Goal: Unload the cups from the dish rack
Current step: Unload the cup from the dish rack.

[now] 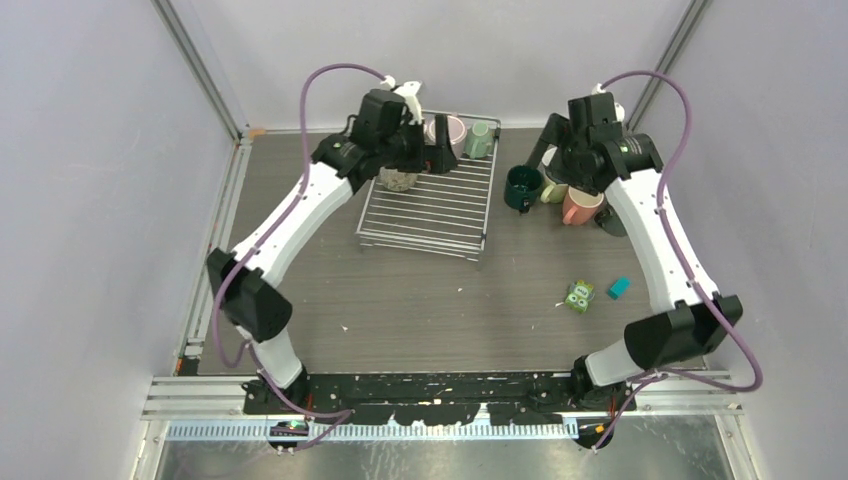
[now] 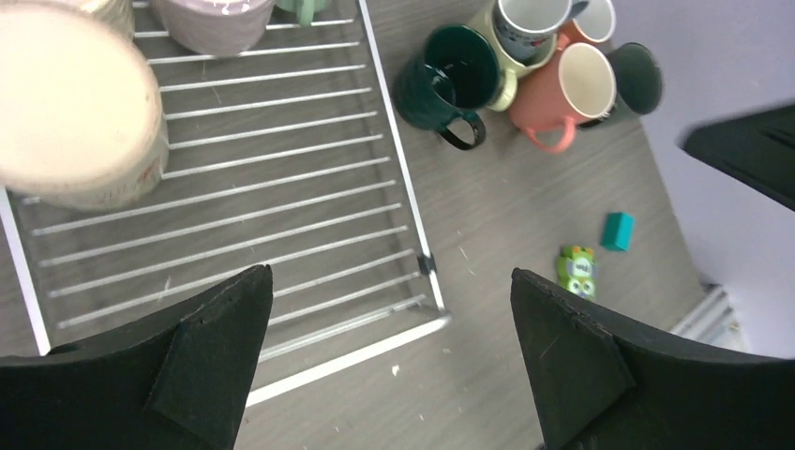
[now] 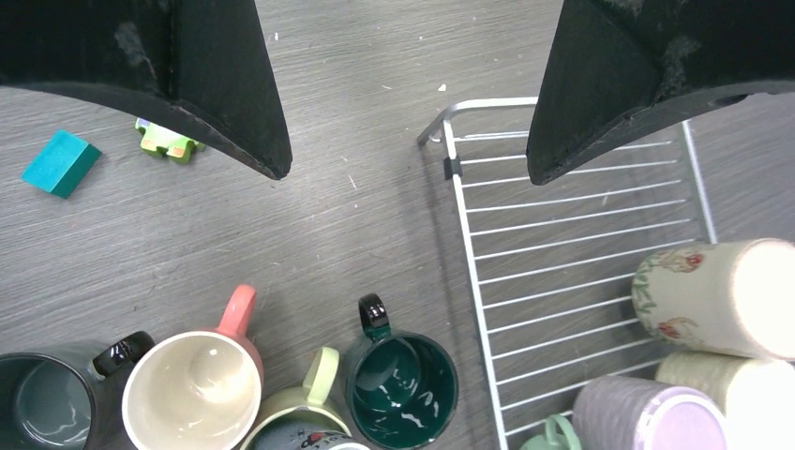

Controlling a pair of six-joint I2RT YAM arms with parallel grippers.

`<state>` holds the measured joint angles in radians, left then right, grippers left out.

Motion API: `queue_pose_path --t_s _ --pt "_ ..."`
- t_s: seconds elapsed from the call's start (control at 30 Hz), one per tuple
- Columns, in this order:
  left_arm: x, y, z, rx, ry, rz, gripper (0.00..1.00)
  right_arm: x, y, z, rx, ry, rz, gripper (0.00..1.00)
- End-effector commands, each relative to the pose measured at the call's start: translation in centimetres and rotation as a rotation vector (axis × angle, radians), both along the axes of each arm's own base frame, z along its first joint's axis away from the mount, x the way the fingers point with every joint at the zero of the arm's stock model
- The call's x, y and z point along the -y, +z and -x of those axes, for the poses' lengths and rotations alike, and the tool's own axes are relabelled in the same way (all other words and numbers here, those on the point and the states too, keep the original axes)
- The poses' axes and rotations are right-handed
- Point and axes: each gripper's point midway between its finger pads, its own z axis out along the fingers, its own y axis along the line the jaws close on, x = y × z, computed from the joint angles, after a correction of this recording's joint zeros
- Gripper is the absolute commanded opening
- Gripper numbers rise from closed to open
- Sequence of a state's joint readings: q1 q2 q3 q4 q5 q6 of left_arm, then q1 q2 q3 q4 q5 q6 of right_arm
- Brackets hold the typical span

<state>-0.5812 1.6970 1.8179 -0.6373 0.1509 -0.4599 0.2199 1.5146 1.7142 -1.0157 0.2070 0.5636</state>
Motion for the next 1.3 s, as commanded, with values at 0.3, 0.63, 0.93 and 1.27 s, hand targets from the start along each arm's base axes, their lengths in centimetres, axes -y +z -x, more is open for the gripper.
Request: queue_pose_path --t_s 0.3,0.63,0.93,1.27 --pt "3.0 -2.4 -9.9 0.174 0.178 -0.224 1.0 -0.6 6.2 5.2 0.201 0.027 -0.101 1.0" --pt "-5.5 -2.0 -12.4 0.137 0.449 -0.329 1.0 -1.4 4.8 6.0 0.173 0.065 -0.114 1.0" --pt "-11.3 -1.3 -15.2 -0.001 0.784 -0.089 1.0 -2.8 3.6 5.9 0.152 0.104 -0.12 1.0" --pt "-16.0 -4.1 -18.6 -0.128 1.052 0.136 0.91 -3.7 3.0 6.8 0.137 0.139 -0.12 1.0"
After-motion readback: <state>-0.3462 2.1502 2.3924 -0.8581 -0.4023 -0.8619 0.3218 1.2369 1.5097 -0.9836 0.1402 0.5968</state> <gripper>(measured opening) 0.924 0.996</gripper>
